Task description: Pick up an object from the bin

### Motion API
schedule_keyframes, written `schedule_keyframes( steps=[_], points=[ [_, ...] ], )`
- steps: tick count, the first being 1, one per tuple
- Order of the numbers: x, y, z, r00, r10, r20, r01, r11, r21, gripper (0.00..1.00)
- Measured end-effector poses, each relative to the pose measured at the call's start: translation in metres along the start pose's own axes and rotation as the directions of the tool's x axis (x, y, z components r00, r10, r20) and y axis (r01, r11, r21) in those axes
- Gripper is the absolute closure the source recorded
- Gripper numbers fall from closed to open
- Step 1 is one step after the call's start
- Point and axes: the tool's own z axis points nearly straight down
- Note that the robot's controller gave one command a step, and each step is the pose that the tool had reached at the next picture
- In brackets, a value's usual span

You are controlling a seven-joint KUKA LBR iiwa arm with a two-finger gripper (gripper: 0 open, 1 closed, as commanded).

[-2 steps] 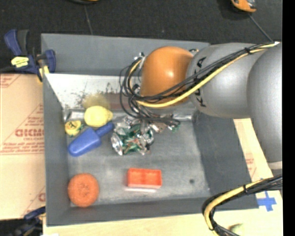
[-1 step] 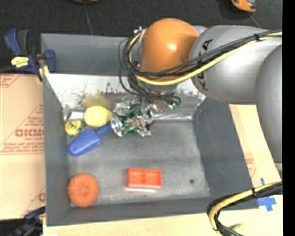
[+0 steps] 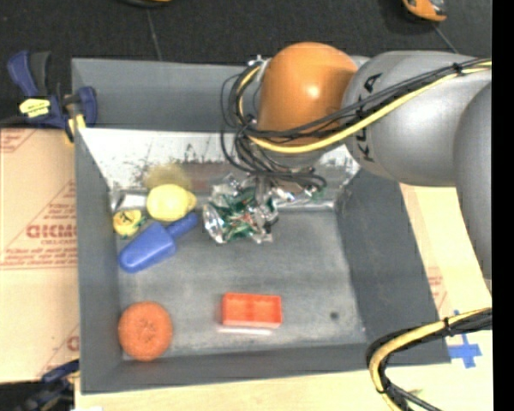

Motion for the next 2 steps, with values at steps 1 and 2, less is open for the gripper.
schedule_keyframes(
  steps=[1,2],
  points=[
    [0.014,0.011,0.023,0.986,-0.167,0.006,0.167,0.986,0.006,1.0],
    [0.003,0.004,-0.04,0.998,-0.068,0.005,0.068,0.998,0.002,1.0]
  ],
)
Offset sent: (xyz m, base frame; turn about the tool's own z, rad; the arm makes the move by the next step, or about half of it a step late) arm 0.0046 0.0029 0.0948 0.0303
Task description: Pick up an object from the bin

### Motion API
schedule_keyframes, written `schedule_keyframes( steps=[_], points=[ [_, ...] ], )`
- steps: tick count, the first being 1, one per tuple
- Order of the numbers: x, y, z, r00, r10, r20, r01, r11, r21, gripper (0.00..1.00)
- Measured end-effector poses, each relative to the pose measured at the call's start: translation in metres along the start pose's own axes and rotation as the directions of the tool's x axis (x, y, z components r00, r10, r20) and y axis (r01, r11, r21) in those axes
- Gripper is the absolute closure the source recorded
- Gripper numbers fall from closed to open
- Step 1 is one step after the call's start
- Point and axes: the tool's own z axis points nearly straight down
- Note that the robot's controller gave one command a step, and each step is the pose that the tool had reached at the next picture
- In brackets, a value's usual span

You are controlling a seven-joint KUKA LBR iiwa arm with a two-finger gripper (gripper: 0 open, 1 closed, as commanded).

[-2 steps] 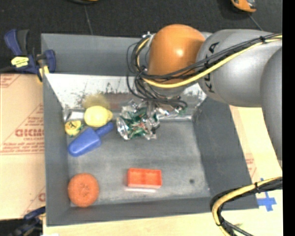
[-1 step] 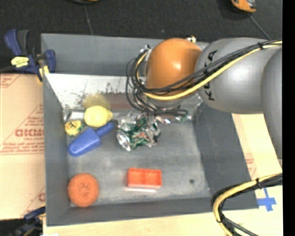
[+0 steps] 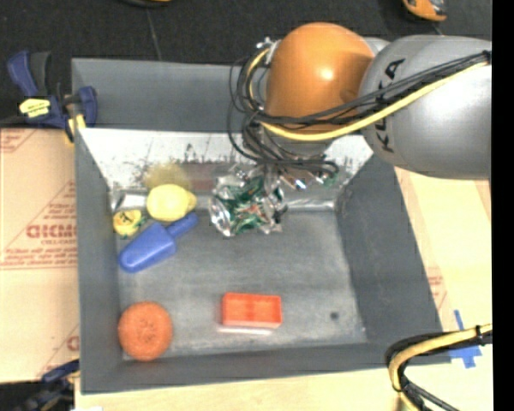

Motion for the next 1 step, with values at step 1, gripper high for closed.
schedule_keyframes(
  steps=[1],
  points=[
    [0.0004,0.0052,-0.029,1.0,-0.016,0.002,0.016,1.0,0.003,1.0]
  ],
)
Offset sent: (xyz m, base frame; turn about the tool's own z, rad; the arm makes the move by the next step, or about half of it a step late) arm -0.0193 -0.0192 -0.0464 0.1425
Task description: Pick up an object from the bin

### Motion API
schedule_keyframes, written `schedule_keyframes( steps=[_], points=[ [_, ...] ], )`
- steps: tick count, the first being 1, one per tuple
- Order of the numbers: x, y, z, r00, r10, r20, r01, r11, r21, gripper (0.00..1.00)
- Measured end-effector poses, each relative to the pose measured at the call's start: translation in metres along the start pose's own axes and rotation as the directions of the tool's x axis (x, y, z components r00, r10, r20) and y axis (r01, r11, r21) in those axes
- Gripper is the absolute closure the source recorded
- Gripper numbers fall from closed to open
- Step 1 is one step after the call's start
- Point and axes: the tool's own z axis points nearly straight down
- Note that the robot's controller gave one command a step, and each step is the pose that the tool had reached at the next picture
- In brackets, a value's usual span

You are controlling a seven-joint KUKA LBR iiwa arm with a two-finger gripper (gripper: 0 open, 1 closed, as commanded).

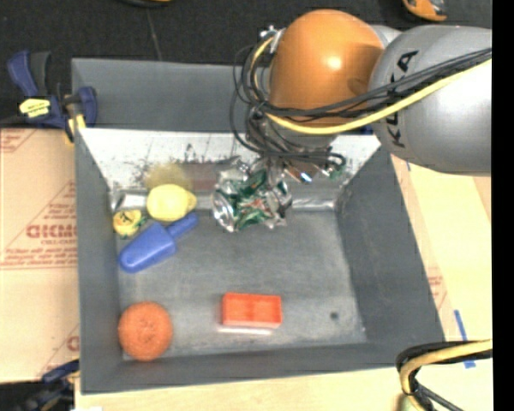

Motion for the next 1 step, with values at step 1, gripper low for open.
schedule_keyframes(
  steps=[1],
  points=[
    [0.0082,-0.001,0.0261,1.0,0.017,0.006,-0.017,1.0,0.003,1.0]
  ],
)
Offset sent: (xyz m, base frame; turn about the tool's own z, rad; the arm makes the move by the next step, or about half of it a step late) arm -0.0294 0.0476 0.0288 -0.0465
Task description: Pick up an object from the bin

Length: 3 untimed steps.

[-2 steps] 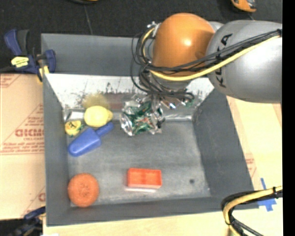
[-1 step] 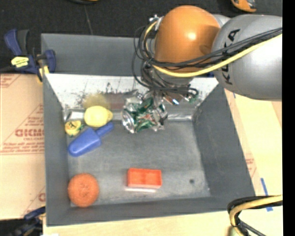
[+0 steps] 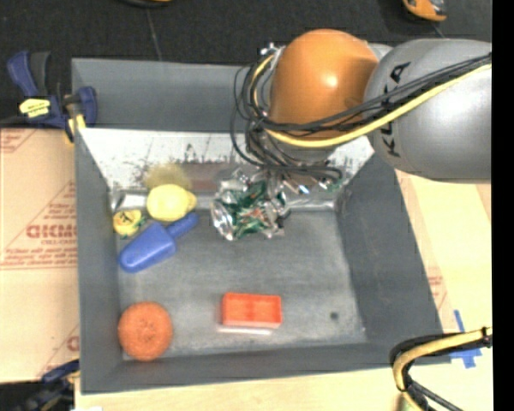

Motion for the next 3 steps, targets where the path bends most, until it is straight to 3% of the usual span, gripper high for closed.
schedule_keyframes(
  steps=[1,2,3],
  points=[
    [-0.011,0.031,-0.022,0.998,0.069,-0.003,-0.069,0.998,-0.002,1.0],
    [-0.008,0.015,0.024,1.0,0.022,-0.001,-0.022,1.0,-0.002,1.0],
    [-0.01,0.026,0.035,0.968,0.25,0.005,-0.25,0.968,-0.002,1.0]
  ],
)
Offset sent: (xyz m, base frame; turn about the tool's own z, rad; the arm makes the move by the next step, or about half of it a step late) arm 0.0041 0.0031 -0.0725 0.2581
